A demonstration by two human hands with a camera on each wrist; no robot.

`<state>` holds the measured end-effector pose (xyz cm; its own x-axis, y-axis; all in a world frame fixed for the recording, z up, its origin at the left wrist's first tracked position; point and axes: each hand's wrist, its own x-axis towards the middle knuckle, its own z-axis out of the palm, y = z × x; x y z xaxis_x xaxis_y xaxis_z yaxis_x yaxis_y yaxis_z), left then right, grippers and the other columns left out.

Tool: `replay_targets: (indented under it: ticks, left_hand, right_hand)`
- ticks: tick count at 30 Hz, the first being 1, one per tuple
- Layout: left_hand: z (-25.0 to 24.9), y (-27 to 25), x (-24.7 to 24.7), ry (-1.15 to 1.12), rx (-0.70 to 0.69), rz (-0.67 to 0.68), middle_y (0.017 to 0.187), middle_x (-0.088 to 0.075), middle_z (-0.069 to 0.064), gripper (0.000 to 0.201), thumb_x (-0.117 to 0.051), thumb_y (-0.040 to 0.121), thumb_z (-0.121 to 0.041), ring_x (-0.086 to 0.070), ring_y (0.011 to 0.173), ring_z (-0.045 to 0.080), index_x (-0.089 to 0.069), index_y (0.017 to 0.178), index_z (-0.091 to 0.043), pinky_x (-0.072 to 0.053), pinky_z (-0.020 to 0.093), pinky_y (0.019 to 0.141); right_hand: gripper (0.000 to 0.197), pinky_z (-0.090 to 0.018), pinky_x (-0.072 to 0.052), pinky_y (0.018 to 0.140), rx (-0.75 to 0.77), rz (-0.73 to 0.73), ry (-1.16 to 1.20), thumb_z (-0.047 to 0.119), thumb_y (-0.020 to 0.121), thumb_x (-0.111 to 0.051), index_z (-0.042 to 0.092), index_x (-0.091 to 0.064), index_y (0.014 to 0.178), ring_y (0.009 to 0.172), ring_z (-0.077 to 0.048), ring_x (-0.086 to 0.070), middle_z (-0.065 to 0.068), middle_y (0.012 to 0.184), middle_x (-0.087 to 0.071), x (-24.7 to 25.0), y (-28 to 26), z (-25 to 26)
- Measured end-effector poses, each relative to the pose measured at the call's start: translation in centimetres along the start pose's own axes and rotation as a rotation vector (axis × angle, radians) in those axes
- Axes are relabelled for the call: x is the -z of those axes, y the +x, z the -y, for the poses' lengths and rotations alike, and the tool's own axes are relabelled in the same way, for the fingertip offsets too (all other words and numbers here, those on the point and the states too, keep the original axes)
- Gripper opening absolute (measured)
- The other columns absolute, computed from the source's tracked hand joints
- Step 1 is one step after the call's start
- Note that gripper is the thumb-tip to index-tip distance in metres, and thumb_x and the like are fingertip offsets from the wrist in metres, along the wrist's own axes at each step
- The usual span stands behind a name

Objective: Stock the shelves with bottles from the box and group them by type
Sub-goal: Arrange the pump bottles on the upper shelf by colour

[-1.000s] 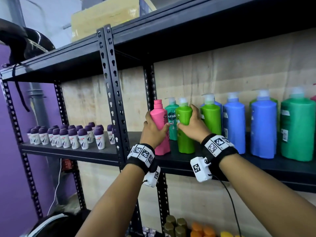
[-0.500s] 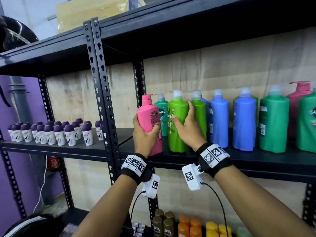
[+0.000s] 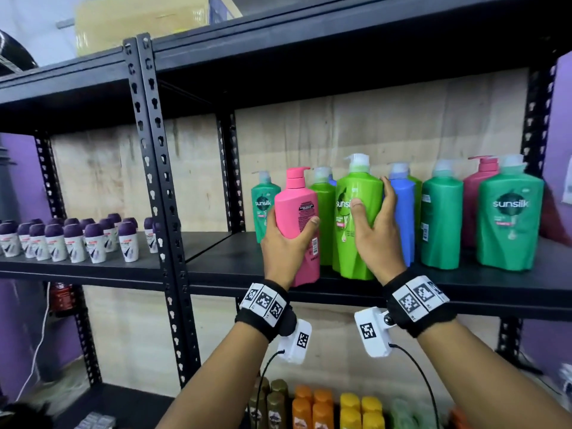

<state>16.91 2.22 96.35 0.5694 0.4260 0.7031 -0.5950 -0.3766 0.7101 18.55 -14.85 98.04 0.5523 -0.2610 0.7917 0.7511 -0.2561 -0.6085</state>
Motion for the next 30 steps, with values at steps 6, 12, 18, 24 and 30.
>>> replay_targets:
  ticks: [6,12,18,24,30]
  left_hand:
    - [-1.3,-1.2,-3.3,-0.075,0.006,0.032,0.095,-0.072,-0.007,0.049,-0.086,0.075,-0.046,-0.069,0.082,0.006,-0.060,0.112,-0.028,-0.058,0.032,0.079]
    - [-1.2,-0.8,-5.8,0.059,-0.001,0.014,0.113,-0.056,0.006,0.072,-0.083,0.073,-0.056,-0.056,0.107,0.017,-0.058,0.129,-0.018,-0.045,0.032,0.099]
    - [-0.7,-0.2,-6.4,0.038,0.008,0.055,0.110,-0.062,0.005,0.068,-0.083,0.072,-0.056,-0.062,0.101,0.024,-0.057,0.123,-0.019,-0.052,0.044,0.092]
    - [0.1,0.5,-6.6,0.003,0.027,0.077,0.110,-0.066,0.003,0.065,-0.082,0.072,-0.056,-0.066,0.098,0.021,-0.057,0.119,-0.020,-0.055,0.044,0.088]
    - [0.9,1.5,-6.5,-0.014,0.075,0.113,0.111,-0.067,0.004,0.061,-0.083,0.074,-0.052,-0.067,0.098,0.021,-0.058,0.118,-0.018,-0.055,0.045,0.090]
  right_hand:
    - [0.062,-0.019,-0.043,0.099,0.082,-0.041,-0.047,0.033,0.096,-0.059,0.031,-0.030,0.150,0.121,-0.016,-0.058,0.003,0.144,-0.052,2.6,-0.2,-1.4]
    - [0.066,-0.028,-0.041,0.109,0.110,-0.087,-0.067,0.039,0.092,-0.059,0.033,-0.029,0.150,0.130,-0.013,-0.053,0.003,0.149,-0.049,3.5,0.0,-2.0]
    - [0.071,-0.018,-0.036,0.105,0.104,-0.089,-0.123,0.039,0.092,-0.063,0.033,-0.026,0.153,0.133,-0.015,-0.050,0.001,0.154,-0.042,3.5,-0.2,-2.3]
    - [0.074,-0.020,-0.037,0.108,0.086,-0.075,-0.118,0.038,0.092,-0.066,0.031,-0.026,0.153,0.134,-0.014,-0.049,0.002,0.155,-0.040,3.5,0.0,-2.5]
    - [0.080,-0.006,-0.030,0.106,0.066,-0.055,-0.086,0.043,0.090,-0.071,0.034,-0.024,0.153,0.136,-0.008,-0.044,0.004,0.157,-0.036,3.4,0.0,-2.7]
